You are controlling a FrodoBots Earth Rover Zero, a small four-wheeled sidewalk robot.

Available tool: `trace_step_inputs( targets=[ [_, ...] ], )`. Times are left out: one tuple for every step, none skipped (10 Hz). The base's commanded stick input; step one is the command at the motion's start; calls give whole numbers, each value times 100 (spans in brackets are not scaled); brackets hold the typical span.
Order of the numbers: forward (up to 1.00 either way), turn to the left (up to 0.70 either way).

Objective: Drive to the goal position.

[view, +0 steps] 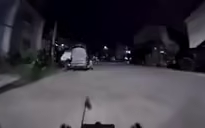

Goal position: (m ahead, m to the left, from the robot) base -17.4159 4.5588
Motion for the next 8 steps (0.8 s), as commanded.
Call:
trace_step_inputs(
  targets=[
    [85,1],
    [85,0],
    [85,0],
    [85,0],
    [85,0],
    [85,-4],
    [85,-33],
    [85,-34]
  ],
)
